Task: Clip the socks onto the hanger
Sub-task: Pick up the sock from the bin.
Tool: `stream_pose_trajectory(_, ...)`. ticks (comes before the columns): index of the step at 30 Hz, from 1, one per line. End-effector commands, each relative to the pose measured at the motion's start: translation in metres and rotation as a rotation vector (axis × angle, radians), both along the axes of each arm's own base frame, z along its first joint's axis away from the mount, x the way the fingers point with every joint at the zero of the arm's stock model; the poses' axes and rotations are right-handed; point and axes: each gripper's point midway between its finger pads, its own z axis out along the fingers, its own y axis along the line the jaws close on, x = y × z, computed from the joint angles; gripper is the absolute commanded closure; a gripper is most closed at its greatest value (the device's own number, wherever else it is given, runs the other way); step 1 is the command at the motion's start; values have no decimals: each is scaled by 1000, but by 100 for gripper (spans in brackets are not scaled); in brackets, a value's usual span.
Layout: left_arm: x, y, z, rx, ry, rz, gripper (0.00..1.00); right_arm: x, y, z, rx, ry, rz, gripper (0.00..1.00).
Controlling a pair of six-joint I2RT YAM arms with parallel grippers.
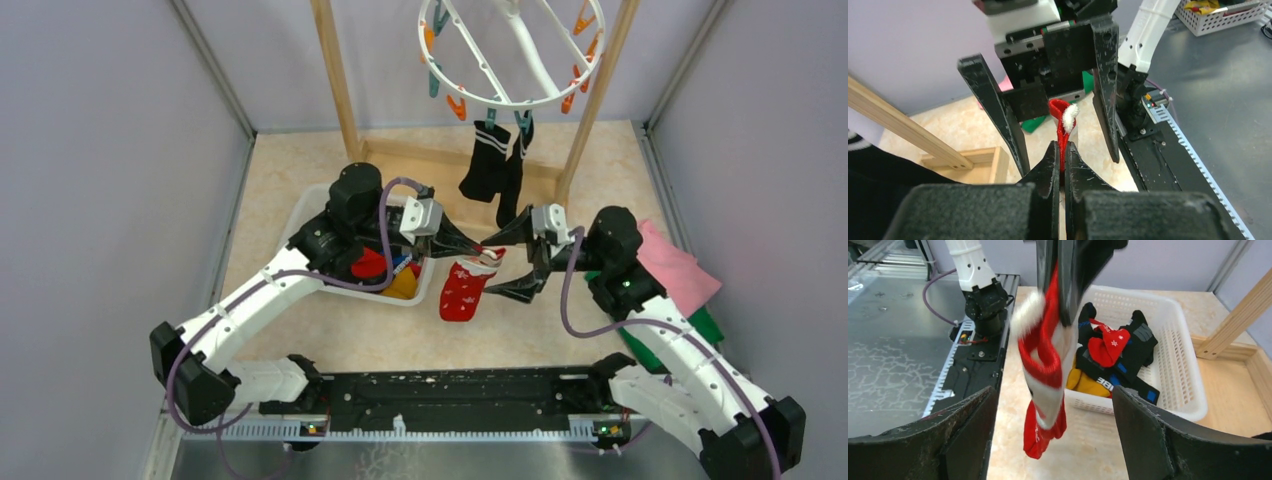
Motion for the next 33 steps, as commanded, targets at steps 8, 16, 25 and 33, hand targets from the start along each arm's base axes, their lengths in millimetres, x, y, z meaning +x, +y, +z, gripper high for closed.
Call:
stream_pose_trajectory(8,7,-1,-9,-38,-18,53,100,-2,0,53,125,-81,-7,51)
stream_pose_trajectory(16,7,4,-8,-105,9,110,100,9,-1,49,102,-129,-64,93)
stream_pose_trajectory(25,5,20,-11,-220,59,210,48,15,-4,61,124,-182,-108,100)
stream_pose_trajectory(33,14,43,-7,-419,74,357,41,15,-4,70,184,-158,-127,100)
